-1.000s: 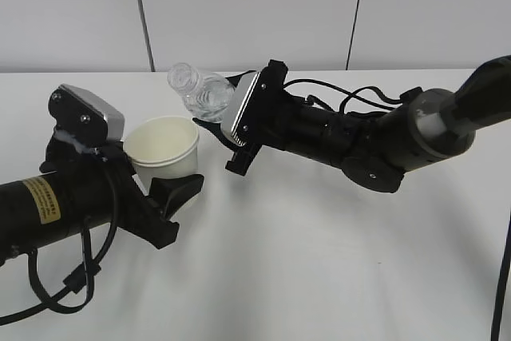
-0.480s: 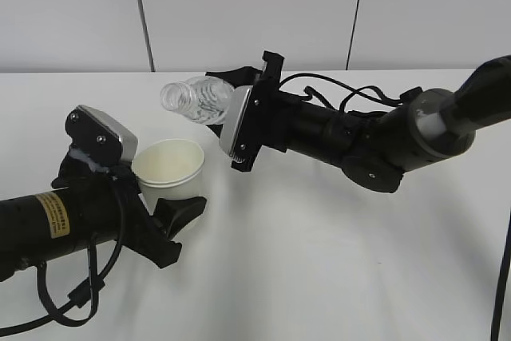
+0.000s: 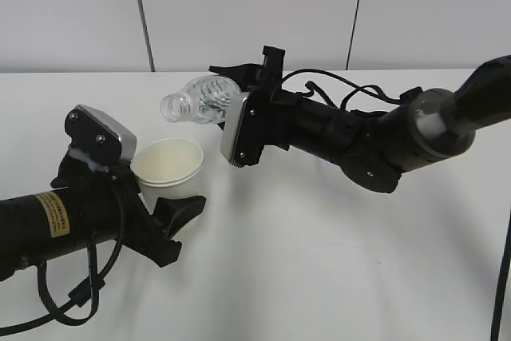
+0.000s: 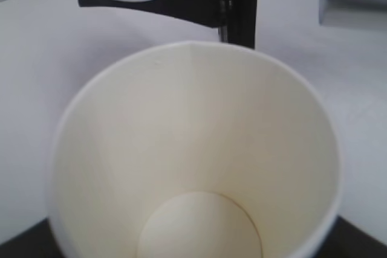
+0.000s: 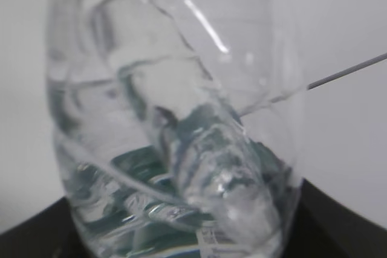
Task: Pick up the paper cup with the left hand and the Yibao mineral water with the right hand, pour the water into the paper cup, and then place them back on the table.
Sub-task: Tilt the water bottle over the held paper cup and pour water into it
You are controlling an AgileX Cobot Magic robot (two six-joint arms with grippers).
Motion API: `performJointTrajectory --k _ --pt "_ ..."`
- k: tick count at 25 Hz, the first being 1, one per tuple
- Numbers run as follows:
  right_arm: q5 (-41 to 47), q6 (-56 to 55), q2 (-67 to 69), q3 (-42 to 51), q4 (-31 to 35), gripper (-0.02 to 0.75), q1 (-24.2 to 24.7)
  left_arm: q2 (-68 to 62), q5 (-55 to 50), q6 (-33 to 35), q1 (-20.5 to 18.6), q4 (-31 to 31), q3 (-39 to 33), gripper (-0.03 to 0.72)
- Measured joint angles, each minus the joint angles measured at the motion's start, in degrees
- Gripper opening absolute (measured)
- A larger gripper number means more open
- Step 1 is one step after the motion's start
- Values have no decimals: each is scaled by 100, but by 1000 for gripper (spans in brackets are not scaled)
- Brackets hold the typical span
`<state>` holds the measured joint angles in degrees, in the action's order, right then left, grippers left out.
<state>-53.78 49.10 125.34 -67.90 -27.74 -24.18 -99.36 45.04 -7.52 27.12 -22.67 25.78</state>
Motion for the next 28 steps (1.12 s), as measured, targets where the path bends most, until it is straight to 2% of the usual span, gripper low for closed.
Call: performJointTrajectory --k 8,28 --pt "0 689 0 0 176 451 0 0 0 74 0 126 0 443" --pt "-19 1583 0 0 245 451 0 0 -203 157 0 199 0 443"
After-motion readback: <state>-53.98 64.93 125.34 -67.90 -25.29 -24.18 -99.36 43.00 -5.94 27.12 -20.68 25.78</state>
